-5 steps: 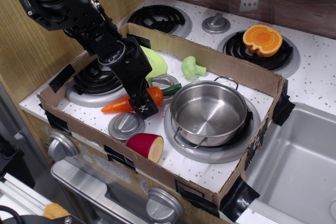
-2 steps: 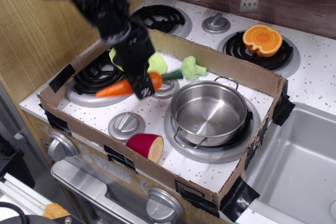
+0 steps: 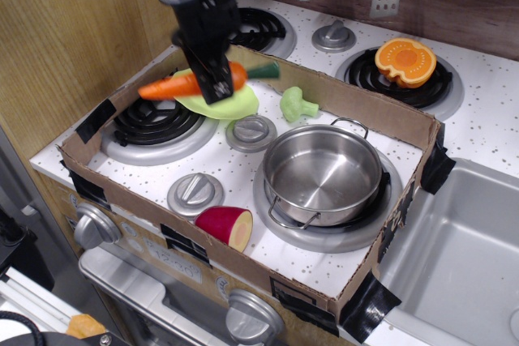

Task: Put carrot on plate

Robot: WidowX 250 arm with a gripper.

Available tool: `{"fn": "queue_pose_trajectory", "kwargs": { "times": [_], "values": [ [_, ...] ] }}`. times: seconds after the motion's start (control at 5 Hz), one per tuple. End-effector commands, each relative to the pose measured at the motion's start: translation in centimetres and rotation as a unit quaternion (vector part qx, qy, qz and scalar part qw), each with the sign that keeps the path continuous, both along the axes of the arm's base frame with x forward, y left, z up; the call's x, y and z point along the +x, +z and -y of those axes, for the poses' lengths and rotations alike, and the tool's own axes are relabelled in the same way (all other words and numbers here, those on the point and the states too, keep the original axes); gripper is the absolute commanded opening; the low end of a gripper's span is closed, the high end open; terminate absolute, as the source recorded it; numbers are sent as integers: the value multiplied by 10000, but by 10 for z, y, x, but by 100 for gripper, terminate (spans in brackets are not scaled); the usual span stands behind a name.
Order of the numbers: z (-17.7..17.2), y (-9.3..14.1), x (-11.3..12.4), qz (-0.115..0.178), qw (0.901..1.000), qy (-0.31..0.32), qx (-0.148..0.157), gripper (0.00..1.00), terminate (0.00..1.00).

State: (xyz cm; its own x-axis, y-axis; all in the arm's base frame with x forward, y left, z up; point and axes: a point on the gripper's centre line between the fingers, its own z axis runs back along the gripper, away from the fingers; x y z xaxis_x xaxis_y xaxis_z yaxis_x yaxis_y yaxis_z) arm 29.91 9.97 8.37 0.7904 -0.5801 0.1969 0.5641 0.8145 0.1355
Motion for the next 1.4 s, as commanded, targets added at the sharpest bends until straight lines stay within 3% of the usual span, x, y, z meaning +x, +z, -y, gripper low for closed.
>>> {"fn": "queue_pose_trajectory", "kwargs": {
  "times": [0.0,0.2,0.4,0.6,0.8,1.0,1.2],
  "values": [
    [-48,0,31,38,9986,484,-193,0,0],
    [-60,-16,39,-29,9978,525,-408,0,0],
    [-61,-30,38,-254,9918,1142,-512,0,0],
    [-58,-37,40,-434,9772,1969,-658,0,0],
    [-57,-42,43,-396,9761,1998,-761,0,0],
    [-58,-43,45,-403,9779,1879,-826,100,0],
    [-55,-41,47,-400,9798,1821,-723,100,0]
  ]
}}
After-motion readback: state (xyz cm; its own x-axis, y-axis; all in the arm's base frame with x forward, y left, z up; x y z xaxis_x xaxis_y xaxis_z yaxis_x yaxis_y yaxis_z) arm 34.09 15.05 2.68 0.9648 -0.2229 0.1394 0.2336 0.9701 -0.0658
